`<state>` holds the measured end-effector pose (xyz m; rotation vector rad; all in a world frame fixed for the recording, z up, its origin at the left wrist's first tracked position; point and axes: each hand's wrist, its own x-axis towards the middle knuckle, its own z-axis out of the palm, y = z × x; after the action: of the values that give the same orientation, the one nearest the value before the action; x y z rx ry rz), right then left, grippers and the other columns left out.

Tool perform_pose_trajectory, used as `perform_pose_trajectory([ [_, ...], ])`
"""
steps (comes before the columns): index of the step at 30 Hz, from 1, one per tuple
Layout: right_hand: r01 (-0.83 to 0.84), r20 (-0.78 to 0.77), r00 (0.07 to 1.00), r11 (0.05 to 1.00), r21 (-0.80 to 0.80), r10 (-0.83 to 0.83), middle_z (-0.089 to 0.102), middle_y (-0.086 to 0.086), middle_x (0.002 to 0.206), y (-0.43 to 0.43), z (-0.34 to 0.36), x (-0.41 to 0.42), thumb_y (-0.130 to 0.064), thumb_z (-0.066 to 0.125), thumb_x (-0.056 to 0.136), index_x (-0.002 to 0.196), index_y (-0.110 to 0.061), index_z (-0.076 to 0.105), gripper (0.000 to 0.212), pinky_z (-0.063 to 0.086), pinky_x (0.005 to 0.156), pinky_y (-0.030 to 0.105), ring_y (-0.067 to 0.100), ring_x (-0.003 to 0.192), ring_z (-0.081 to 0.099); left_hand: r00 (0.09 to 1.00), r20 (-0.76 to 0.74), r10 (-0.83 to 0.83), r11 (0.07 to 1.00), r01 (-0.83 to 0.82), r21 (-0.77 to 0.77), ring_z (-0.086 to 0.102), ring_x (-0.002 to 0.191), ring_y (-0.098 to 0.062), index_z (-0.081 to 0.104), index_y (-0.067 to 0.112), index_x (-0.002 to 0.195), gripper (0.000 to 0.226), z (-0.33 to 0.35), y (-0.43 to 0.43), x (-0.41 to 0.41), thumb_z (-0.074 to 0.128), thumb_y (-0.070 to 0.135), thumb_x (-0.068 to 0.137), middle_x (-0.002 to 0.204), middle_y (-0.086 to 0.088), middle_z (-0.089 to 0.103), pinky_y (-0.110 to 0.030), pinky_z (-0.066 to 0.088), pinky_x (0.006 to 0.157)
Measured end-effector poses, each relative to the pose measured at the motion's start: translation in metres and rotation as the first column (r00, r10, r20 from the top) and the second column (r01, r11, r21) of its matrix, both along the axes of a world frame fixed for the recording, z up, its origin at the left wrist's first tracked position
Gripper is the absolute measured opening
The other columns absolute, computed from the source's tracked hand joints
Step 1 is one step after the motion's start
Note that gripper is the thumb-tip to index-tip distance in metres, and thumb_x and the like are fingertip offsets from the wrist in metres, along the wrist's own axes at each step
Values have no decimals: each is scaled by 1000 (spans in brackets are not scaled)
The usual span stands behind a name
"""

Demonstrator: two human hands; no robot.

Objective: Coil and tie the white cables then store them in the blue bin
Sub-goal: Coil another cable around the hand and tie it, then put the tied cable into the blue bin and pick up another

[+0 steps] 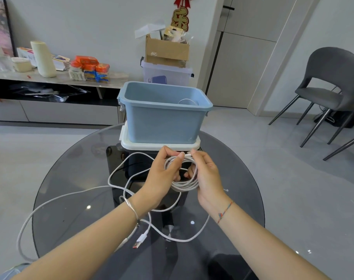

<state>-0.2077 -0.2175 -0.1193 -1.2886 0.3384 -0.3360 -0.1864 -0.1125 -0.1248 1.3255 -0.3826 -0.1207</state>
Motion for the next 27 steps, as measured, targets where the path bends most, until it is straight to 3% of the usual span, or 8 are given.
perform_pose_trajectory([
  [3,-155,-89,987,929,-336,132,54,0,68,-20,4,4,-27,55,94,82,-15,63,18,43,68,23,10,63,51,997,-64,-41,999,40,-17,31,43,-6,44,12,85,15,-7,0,7,52,16,97,55,4,40,-19,39,50],
  [5,-226,-121,974,852,-472,192,61,-1,71,-39,12,9,-25,53,95,84,-12,65,22,46,63,16,6,63,55,994,-106,-42,999,40,-26,30,43,-6,44,13,83,16,-11,-2,13,51,17,97,59,0,39,-19,39,50],
  [7,-185,-132,982,828,-529,135,61,0,71,-64,16,17,-21,53,96,82,-11,65,21,45,56,13,7,60,54,991,-132,-33,999,29,-30,28,43,-6,43,13,83,17,-13,-4,18,51,18,97,64,-2,38,-19,38,51],
  [10,-113,-183,983,727,-677,-18,62,-4,70,-107,5,23,-14,61,89,77,-16,65,13,44,61,18,7,62,53,988,-152,-33,999,31,-17,28,43,-6,43,13,83,18,-16,-9,23,51,19,97,66,-2,38,-19,37,51],
  [14,-359,-430,903,582,-730,18,62,-10,67,-131,-17,21,-10,62,85,71,-21,66,19,40,58,15,1,59,52,985,-171,-31,999,29,-14,28,42,-7,45,13,83,17,-21,-12,26,52,19,97,67,-3,40,-20,37,51],
  [17,-427,-464,884,503,-751,58,62,-10,71,-130,-21,18,-9,64,83,75,-22,67,15,38,50,5,0,59,51,983,-180,-23,1000,26,12,29,43,-7,46,13,85,15,-26,-11,26,52,20,97,69,-4,40,-22,39,52],
  [23,-512,-497,859,159,-844,123,50,-13,80,-131,-28,10,-13,62,80,84,-31,66,19,40,64,22,11,71,47,982,-188,-33,999,34,4,29,42,-7,45,11,86,15,-27,-11,24,51,20,97,69,-5,38,-19,38,48],
  [27,-450,-476,876,-225,-864,78,50,-9,93,-127,-22,6,-18,58,83,92,-24,62,12,36,67,24,12,87,49,982,-185,-38,999,40,7,29,43,-7,45,12,85,16,-28,-12,23,51,20,97,69,-5,39,-19,37,48],
])
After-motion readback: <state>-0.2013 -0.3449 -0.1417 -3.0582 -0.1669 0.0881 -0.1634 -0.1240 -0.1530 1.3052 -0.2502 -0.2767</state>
